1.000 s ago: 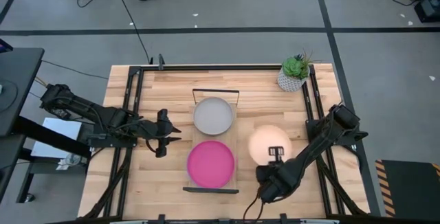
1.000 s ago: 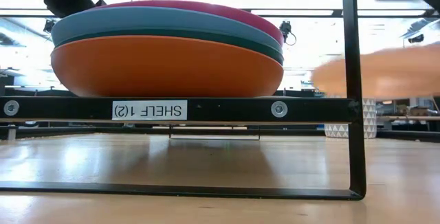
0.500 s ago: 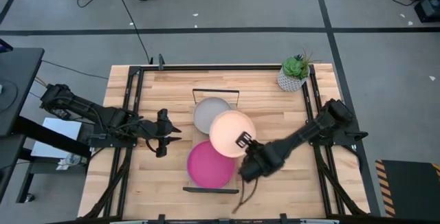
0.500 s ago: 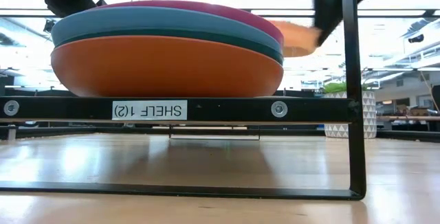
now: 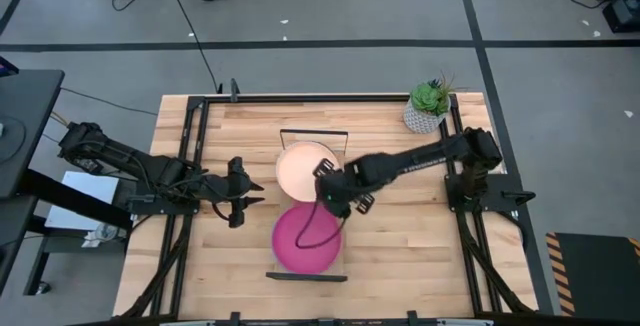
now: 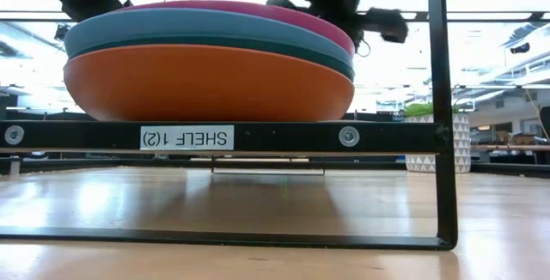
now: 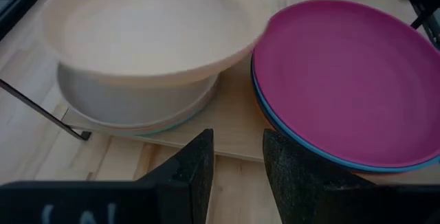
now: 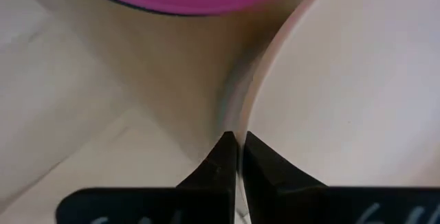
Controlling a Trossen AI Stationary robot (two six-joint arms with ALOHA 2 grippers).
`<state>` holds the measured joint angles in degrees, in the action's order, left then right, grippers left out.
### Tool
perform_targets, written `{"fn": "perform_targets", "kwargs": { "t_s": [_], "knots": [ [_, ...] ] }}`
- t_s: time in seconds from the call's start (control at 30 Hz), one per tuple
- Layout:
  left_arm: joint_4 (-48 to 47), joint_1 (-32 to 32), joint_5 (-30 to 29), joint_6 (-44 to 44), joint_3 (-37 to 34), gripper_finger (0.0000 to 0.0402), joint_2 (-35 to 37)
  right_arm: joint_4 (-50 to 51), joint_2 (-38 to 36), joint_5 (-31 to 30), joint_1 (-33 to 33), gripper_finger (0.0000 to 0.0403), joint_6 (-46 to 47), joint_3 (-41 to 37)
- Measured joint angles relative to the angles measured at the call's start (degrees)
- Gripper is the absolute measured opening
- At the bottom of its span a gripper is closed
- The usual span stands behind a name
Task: Place and stack plates onto a shelf
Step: Stack the light orange plate on top of the gray plate on the shelf, then adjust the stacked plates
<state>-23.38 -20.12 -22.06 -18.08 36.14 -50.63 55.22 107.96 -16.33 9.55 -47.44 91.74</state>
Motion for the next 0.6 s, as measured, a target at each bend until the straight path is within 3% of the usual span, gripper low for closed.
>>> {"fn": "perform_targets", "kwargs": {
  "t_s": [0.33,0.6],
  "knots": [
    [0.23,0.00,-1.82,-0.35,0.00,0.0133,0.00,-3.31,1.67,11.28,-7.76,0.0071,5.68,-0.02],
    [-1.45,1.28,-7.92,-1.48,-0.07,0.0133,-1.91,1.63,-1.90,11.30,-7.66,0.0108,11.57,-0.02]
  ]
}}
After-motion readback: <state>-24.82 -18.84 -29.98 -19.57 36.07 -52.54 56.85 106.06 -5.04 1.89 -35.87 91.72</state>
